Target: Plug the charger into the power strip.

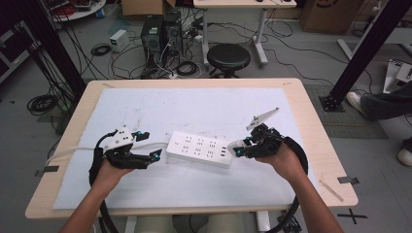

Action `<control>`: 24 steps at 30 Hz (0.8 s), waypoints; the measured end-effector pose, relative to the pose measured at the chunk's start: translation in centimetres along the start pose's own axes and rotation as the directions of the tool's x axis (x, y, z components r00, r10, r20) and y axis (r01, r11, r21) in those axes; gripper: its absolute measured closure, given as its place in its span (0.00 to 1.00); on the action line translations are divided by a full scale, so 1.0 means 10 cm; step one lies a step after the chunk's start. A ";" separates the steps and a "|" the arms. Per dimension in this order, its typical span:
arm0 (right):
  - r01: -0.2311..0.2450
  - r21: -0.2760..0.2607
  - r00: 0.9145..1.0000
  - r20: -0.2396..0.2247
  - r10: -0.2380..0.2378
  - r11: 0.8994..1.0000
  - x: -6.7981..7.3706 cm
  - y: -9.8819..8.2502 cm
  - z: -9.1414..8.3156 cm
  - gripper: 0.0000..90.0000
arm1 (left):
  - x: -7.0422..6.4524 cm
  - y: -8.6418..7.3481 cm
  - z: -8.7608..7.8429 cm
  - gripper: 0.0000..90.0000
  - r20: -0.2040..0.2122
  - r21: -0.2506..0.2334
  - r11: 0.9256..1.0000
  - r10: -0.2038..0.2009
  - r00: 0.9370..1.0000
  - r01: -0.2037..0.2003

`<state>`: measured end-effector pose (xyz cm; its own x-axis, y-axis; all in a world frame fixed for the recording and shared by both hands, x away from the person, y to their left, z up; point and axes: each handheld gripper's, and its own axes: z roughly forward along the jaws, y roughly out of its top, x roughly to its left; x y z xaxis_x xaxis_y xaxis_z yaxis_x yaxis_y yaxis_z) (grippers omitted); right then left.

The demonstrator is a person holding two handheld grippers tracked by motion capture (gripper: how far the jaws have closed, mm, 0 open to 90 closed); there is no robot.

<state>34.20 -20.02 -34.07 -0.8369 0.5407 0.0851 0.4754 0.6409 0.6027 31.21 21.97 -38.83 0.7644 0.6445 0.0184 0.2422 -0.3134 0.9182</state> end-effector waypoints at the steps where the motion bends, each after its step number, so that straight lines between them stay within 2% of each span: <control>1: 0.012 0.008 1.000 0.011 -0.012 1.000 0.00 0.01 -0.01 0.71 | 0.00 0.00 0.00 0.25 -0.001 0.000 1.000 -0.002 1.000 0.002; 5: 0.057 0.053 0.998 0.034 -0.059 0.997 -0.01 0.07 -0.03 0.71 | 0.01 -0.01 -0.01 0.25 -0.004 -0.001 1.000 -0.001 1.000 0.001; 12: 0.090 0.092 0.994 0.049 -0.094 0.992 -0.03 0.15 -0.06 0.71 | 0.02 -0.02 -0.03 0.25 -0.010 -0.007 1.000 -0.011 1.000 0.011; 20: 0.164 0.163 0.982 0.071 -0.178 0.973 -0.03 0.32 -0.03 0.71 | 0.03 -0.04 -0.06 0.25 -0.022 -0.011 1.000 -0.019 1.000 0.019; 22: 0.173 0.167 0.980 0.073 -0.188 0.971 -0.03 0.35 -0.01 0.71 | 0.03 -0.05 -0.06 0.25 -0.024 -0.011 1.000 -0.018 1.000 0.018; 24: 0.195 0.188 0.975 0.068 -0.211 0.963 -0.02 0.44 0.03 0.71 | 0.03 -0.06 -0.07 0.25 -0.025 -0.014 1.000 -0.025 0.999 0.025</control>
<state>36.54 -17.14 -31.69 -0.8978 0.4294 -0.0981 0.3456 0.8248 0.4475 30.87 22.81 -39.12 0.7430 0.6693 0.0052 0.2523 -0.2872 0.9240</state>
